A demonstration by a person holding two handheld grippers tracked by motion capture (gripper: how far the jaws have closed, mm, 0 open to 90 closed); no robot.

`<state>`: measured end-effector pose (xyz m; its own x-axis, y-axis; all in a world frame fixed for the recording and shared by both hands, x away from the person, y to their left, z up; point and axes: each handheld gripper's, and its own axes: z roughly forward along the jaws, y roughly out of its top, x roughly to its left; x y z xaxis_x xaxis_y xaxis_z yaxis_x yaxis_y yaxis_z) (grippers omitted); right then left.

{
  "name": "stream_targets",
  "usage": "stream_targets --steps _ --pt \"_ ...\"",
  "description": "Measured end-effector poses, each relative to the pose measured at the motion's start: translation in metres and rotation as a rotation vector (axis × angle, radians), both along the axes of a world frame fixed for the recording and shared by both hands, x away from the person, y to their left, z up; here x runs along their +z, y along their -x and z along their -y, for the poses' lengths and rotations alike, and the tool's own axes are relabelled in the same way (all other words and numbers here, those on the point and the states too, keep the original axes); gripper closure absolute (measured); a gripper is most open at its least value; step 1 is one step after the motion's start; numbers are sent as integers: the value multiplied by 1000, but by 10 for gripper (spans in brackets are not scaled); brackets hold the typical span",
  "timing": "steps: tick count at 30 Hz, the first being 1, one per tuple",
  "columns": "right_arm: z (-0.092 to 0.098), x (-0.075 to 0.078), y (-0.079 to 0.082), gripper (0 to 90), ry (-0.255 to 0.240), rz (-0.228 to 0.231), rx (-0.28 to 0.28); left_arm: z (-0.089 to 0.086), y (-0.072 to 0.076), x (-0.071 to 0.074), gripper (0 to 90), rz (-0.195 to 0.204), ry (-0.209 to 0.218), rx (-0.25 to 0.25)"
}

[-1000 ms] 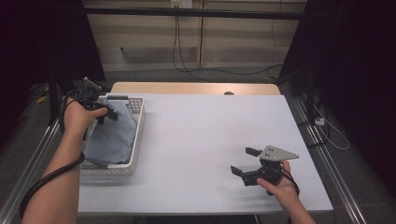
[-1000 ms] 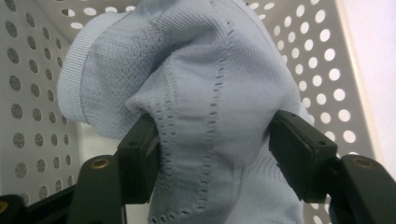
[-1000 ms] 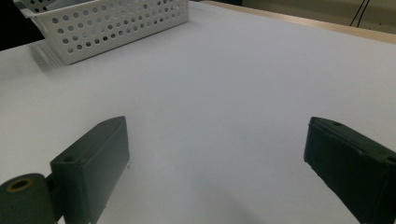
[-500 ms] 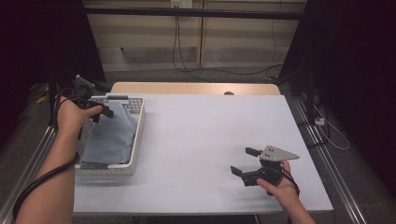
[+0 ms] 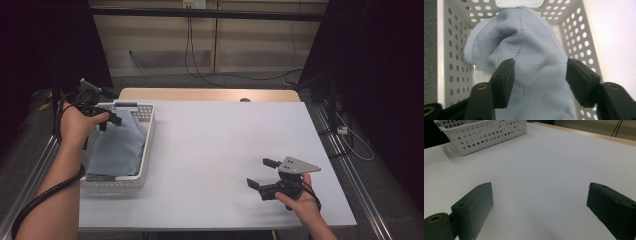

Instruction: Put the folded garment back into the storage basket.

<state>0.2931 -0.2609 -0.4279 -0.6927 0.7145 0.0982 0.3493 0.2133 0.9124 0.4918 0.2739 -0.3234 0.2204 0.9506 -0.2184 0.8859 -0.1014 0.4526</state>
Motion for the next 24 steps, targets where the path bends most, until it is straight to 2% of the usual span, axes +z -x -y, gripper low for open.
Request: stream_targets --steps 2,4,10,13,24 --pt "0 0 0 67 1 -1 2 3 0 -2 471 3 6 -4" --pt "-1 0 0 67 1 -1 1 5 0 -6 546 -5 23 -4" --pt "0 0 0 67 2 0 1 9 -1 -20 762 -9 29 -36" --pt "0 -1 1 67 2 -1 1 9 -2 -26 840 -8 34 -44" --pt "3 -1 4 67 8 -1 -11 9 -7 -41 867 -10 15 -34"
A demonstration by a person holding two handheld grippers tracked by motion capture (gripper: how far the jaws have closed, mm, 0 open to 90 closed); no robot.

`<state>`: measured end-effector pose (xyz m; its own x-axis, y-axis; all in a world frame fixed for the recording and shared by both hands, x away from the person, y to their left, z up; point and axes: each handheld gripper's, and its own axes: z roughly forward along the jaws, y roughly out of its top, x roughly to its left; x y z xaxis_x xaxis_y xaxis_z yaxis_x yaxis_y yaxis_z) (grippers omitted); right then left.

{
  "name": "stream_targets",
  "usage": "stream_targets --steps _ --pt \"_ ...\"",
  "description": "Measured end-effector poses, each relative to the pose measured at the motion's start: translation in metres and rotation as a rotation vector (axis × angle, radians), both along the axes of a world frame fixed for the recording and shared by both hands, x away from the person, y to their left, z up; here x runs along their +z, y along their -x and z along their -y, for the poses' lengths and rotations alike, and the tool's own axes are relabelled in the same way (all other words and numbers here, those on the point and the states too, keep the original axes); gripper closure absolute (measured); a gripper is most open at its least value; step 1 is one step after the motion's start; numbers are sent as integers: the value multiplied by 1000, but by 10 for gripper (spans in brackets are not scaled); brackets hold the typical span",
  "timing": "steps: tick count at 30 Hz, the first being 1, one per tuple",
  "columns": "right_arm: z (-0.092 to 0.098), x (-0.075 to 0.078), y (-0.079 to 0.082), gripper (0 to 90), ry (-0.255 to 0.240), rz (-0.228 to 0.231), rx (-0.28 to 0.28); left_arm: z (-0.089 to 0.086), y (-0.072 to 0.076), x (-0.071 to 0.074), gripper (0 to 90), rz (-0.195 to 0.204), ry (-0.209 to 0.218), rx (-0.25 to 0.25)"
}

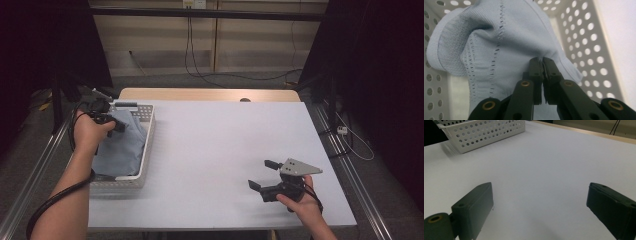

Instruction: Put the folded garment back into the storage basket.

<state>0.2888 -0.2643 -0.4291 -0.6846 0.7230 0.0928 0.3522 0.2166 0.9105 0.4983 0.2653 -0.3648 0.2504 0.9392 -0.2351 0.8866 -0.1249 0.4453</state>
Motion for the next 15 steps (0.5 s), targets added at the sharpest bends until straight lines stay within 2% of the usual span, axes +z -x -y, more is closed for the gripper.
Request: stream_targets --steps 15 --pt "-2 -1 0 67 7 -6 7 -8 -3 -19 864 -2 -17 14"
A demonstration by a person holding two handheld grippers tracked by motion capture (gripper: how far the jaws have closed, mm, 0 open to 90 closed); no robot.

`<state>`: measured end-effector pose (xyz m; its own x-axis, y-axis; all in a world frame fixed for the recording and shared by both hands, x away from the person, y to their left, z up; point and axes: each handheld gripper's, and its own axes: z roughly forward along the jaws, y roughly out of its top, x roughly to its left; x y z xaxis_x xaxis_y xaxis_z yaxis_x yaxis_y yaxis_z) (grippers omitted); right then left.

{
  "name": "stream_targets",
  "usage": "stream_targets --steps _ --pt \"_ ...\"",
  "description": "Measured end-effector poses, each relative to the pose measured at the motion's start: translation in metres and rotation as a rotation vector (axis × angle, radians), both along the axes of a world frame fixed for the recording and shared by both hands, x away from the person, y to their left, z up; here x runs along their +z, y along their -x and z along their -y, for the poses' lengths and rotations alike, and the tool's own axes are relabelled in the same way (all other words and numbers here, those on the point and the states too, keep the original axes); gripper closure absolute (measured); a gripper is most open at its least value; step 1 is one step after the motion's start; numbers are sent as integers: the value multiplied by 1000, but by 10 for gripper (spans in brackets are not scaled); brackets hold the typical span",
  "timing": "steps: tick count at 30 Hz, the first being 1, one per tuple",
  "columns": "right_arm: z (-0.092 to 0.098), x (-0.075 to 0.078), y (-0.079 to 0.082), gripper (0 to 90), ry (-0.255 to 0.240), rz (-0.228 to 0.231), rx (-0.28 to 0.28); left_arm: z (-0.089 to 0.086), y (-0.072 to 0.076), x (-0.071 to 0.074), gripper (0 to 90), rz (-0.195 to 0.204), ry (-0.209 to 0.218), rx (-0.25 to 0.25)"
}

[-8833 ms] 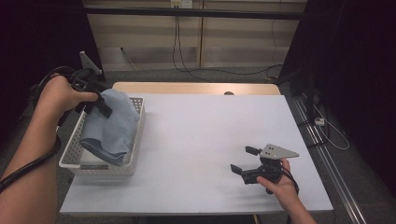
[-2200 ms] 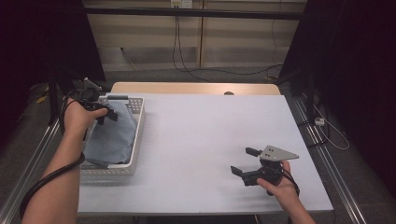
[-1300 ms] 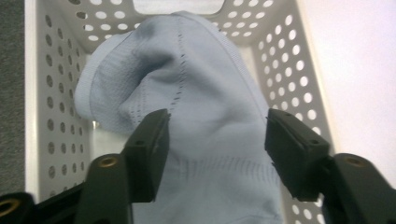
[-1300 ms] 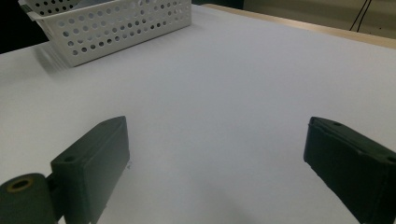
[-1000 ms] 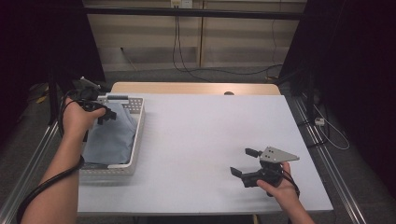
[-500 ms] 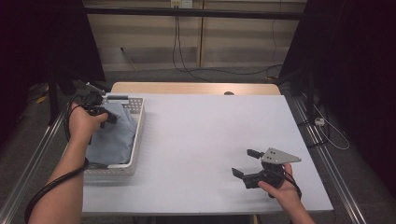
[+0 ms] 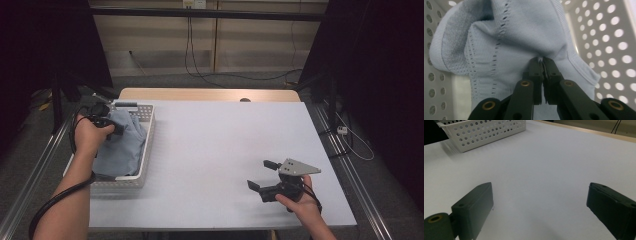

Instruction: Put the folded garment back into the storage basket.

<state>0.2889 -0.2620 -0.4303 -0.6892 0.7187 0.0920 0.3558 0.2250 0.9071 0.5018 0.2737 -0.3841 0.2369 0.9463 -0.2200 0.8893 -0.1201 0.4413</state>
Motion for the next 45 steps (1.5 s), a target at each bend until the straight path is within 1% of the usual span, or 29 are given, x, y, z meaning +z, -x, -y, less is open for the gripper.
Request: stream_targets --steps 2,3,4,10,12,13,14,16,18,21,23,24,27,29,32,34,37,39,45 --pt "1 1 3 67 9 3 0 0 0 -3 863 5 -9 -2" --pt "1 1 4 67 7 3 -3 -1 0 -4 863 1 -21 -10" --pt "2 1 5 67 10 5 -4 0 0 -4 862 1 -25 -7" --pt "6 2 7 67 3 10 -16 1 2 -2 837 -4 -19 -5" --pt "6 3 6 67 3 11 -14 1 2 -1 802 -6 -15 -8" --pt "6 3 6 67 3 10 -14 4 3 1 778 -12 0 -4" --pt "6 3 6 67 2 9 -15 5 4 2 760 -16 4 -6" --pt "5 3 4 67 4 12 -9 6 5 5 720 -15 17 -10" --pt "4 3 4 67 3 11 -7 7 6 8 695 -11 14 -28" --pt "3 3 2 67 3 11 -4 7 7 10 632 -5 24 -31" --pt "3 3 2 67 5 10 -3 9 8 13 592 -2 41 -33" --pt "3 2 1 67 4 10 -2 9 9 13 572 3 41 -36" --pt "3 2 1 67 4 8 -2 11 10 15 510 1 68 -43" --pt "3 2 1 67 5 10 -2 11 11 17 475 13 65 -47" --pt "3 3 1 67 3 12 -4 11 12 19 424 10 72 -53" --pt "3 3 1 67 4 11 -2 12 13 22 415 0 72 -58" --pt "2 3 1 67 5 11 1 13 15 26 386 -1 85 -65" --pt "2 2 1 67 6 10 1 13 16 27 378 -1 81 -69" --pt "0 1 1 67 6 7 7 15 23 35 334 -1 109 -90"
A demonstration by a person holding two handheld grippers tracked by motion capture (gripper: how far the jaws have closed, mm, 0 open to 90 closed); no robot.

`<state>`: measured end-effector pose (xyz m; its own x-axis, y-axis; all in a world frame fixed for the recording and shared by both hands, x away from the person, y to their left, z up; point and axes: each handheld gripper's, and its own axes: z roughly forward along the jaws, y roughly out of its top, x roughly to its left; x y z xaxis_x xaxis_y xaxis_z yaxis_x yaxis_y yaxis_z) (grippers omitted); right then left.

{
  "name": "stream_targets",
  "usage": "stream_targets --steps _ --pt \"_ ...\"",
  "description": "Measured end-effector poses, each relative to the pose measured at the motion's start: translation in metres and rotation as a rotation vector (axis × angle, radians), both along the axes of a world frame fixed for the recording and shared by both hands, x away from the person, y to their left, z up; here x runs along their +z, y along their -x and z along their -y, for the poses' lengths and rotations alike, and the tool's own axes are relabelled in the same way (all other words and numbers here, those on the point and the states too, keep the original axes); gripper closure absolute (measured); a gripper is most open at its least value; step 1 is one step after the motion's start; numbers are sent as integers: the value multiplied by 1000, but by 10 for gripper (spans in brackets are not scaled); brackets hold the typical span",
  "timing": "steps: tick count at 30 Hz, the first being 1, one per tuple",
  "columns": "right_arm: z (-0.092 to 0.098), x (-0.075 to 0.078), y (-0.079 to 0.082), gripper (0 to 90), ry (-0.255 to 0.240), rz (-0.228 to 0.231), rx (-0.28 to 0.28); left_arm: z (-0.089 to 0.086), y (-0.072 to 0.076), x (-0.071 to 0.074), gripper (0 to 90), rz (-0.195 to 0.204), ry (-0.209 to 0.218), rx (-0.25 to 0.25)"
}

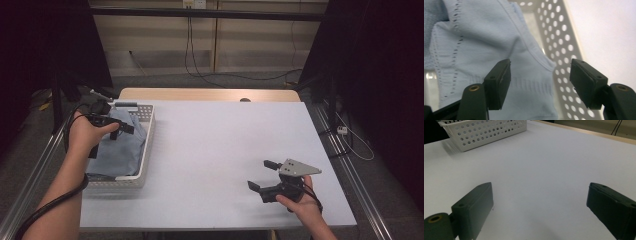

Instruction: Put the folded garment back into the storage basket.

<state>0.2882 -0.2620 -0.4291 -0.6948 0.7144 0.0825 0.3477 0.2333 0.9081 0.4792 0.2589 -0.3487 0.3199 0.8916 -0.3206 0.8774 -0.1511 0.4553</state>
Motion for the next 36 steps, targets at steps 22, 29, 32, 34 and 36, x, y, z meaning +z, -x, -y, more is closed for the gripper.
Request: stream_targets --steps 22,29,32,34,36 --pt "2 -1 -4 67 -15 -13 11 16 21 6 283 30 60 -83" --pt "2 -2 -4 67 -15 -23 12 24 25 8 269 47 63 -114" --pt "2 -3 -4 67 -16 -25 11 28 27 9 266 52 67 -125" --pt "2 -2 -4 67 -18 -25 10 30 28 9 264 56 71 -134" --pt "3 -2 -3 67 -19 -25 7 33 29 9 260 58 72 -141"
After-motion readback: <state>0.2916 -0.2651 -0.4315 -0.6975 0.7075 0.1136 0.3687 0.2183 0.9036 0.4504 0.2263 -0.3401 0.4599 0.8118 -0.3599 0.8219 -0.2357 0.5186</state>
